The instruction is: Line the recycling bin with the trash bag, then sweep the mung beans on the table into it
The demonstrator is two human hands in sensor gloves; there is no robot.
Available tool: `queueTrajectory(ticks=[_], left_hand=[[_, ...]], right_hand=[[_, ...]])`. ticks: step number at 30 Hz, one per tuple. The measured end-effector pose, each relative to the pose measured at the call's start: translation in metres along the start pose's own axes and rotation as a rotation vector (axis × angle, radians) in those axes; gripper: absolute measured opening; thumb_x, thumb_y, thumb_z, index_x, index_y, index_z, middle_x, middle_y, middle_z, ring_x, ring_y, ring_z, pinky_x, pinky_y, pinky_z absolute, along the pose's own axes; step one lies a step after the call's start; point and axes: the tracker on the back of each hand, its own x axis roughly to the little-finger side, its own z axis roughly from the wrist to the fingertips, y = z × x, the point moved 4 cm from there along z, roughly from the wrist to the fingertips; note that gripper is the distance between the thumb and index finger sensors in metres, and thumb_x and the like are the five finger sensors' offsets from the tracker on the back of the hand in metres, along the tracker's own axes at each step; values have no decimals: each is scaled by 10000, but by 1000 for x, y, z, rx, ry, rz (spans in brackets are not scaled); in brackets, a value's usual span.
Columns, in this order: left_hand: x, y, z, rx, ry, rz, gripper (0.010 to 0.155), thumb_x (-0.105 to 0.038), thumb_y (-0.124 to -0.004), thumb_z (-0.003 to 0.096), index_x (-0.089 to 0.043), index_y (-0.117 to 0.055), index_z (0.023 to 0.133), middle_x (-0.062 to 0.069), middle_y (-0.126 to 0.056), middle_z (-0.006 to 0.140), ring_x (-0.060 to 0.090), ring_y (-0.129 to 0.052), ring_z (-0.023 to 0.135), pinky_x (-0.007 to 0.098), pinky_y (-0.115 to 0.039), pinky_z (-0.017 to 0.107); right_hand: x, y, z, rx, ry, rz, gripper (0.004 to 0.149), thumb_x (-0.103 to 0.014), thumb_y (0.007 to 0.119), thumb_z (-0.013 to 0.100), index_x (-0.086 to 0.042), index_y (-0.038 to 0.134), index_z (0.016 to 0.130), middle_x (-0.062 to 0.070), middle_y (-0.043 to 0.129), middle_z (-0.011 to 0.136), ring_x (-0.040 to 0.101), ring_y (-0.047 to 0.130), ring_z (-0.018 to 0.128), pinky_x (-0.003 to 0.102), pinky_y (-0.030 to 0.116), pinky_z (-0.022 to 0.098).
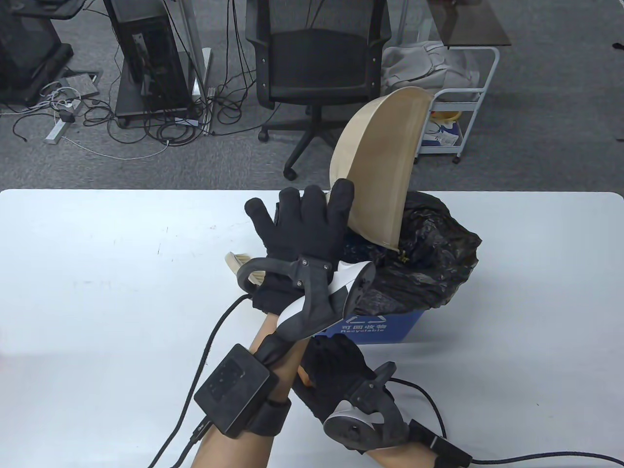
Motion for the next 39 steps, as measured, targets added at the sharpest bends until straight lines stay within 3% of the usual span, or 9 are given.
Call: queueTrajectory(ticks=[11, 22, 39], left_hand=[[-18, 6, -7, -53, -80, 153, 675, -221, -857, 513, -233, -570, 1124, 163, -852, 1043, 537, -858, 939, 897, -495, 614], [-22, 7, -10, -71, -93, 190, 675, -220, -855, 511, -230, -569, 1123, 166, -852, 1039, 544, -864, 930, 899, -501, 606], [16, -4, -8, 110, 125, -201, 664, -216, -860, 507, -227, -606, 1121, 186, -879, 1021, 569, -870, 910, 897, -499, 612]], right_hand=[[0, 0, 0, 0, -2, -1, 557, -351, 907, 462, 41, 902, 858, 280, 1045, 635, 473, 1068, 538, 647, 801, 455], [0, 0, 0, 0, -2, -1, 560, -352, 907, 461, 41, 901, 859, 281, 1043, 638, 474, 1066, 540, 647, 800, 456], [-2, 0, -1, -1, -9, -4, 557, -350, 906, 463, 41, 900, 859, 280, 1044, 635, 473, 1068, 537, 646, 801, 456]])
